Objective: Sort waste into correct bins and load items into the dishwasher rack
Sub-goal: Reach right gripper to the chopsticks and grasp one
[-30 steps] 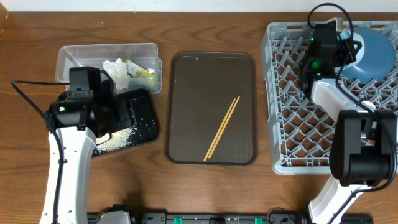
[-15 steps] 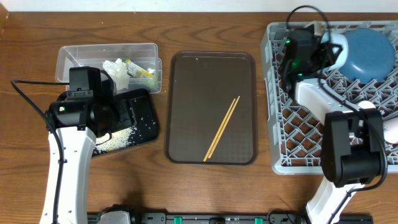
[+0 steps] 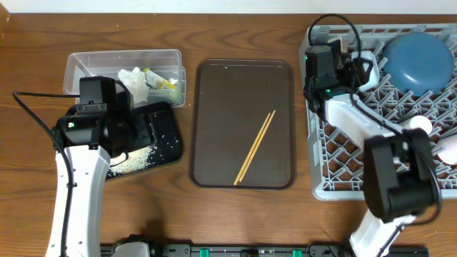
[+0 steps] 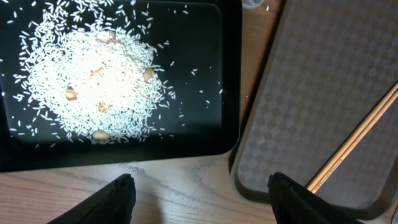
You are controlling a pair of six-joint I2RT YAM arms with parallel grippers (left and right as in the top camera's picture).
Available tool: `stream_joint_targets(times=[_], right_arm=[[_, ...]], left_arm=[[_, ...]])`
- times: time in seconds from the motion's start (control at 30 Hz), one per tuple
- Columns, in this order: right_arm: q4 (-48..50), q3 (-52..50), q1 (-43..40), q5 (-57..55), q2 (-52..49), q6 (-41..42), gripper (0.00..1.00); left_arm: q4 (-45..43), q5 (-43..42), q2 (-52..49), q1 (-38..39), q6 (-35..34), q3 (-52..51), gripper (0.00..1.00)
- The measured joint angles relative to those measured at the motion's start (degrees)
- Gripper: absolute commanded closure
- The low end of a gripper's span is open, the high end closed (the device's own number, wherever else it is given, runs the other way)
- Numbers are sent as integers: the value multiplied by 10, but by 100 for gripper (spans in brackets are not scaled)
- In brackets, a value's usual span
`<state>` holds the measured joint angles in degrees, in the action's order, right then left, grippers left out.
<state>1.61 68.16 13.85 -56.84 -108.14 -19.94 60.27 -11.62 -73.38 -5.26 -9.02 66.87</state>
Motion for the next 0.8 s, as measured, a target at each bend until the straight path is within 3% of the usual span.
stream_joint_targets(times=[0.2,0.33,0.57,0.7,0.8], right_arm=[[-92,2,7,123,129,36,23],[-202,4,26,250,175,110,30],[-344,2,68,542,172,289,36],[-383,2,115,600,155,360,44],[-402,2,155,607,135,403,44]], left_arm=[[0,0,0,0,0,0,28],[0,0,0,0,0,0,28],[0,0,0,0,0,0,28],[0,0,0,0,0,0,28],[0,0,0,0,0,0,28]])
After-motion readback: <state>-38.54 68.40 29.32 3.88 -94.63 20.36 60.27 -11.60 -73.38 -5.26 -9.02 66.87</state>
